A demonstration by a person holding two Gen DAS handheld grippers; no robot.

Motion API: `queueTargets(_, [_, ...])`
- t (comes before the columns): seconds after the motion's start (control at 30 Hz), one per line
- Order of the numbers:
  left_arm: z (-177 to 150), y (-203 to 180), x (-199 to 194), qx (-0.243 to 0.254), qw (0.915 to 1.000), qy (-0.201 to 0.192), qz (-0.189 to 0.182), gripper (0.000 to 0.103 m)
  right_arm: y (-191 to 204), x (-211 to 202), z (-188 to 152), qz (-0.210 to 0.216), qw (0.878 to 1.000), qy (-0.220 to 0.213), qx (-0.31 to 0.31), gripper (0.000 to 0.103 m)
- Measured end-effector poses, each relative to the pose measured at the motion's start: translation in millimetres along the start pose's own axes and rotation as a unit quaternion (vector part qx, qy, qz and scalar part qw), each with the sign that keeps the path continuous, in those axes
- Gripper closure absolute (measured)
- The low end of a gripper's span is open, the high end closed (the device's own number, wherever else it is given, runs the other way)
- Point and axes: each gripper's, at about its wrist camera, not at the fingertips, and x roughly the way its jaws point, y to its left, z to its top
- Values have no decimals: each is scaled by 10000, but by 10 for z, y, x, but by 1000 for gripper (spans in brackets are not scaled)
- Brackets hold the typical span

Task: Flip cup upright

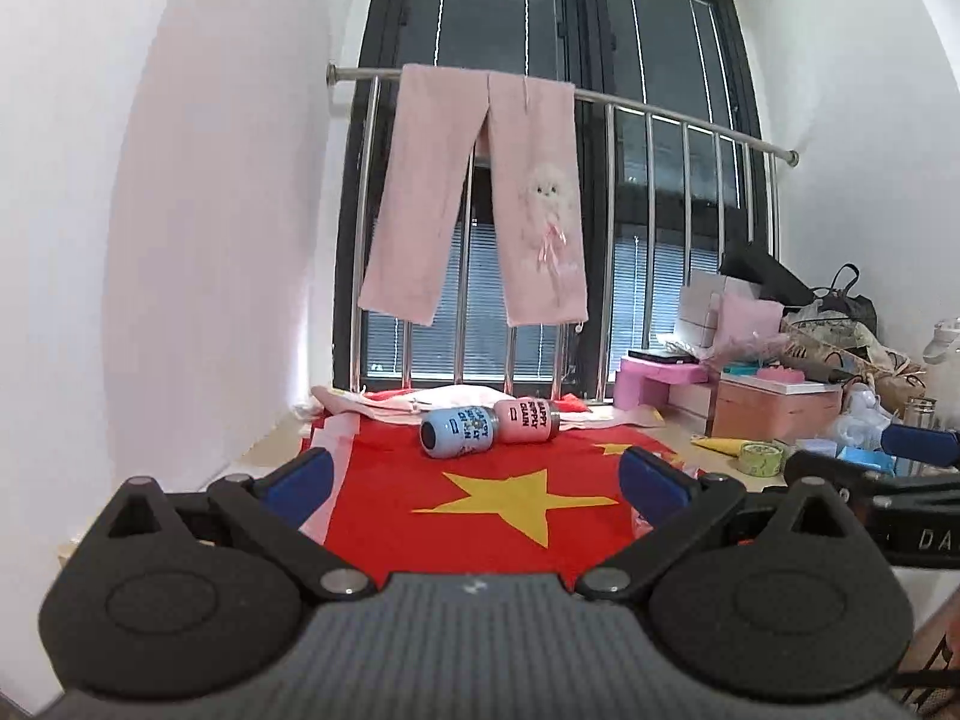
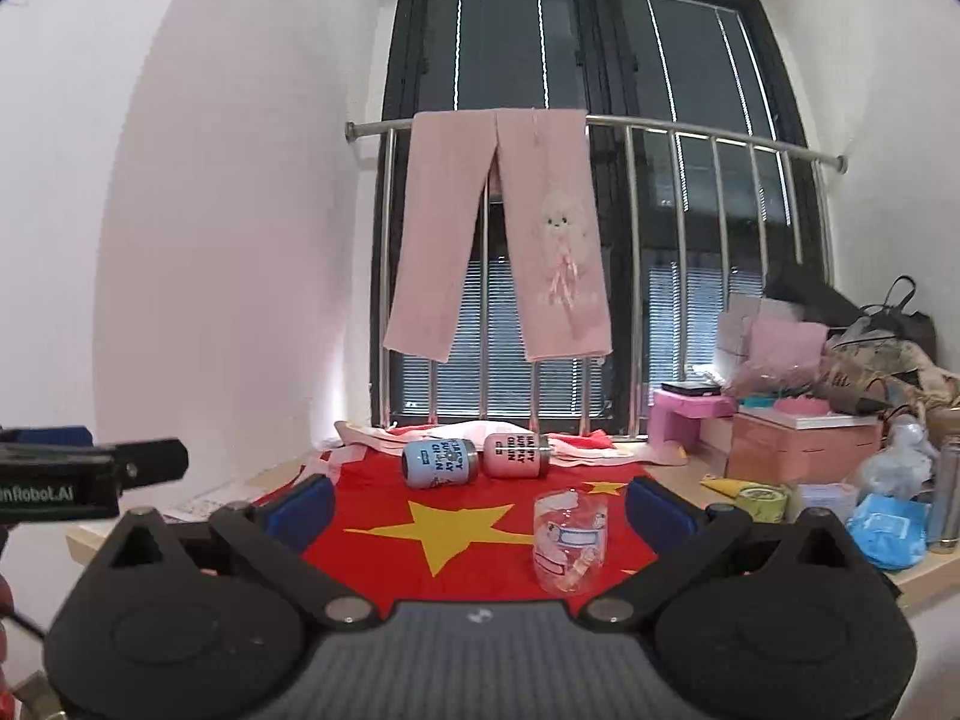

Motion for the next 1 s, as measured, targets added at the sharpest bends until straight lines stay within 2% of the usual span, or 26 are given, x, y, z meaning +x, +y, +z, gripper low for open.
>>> queueTargets(1.0, [-39,19,-19,-101,9999,38,-54,0,-86,-28,-15,-21,9998,87,159,0])
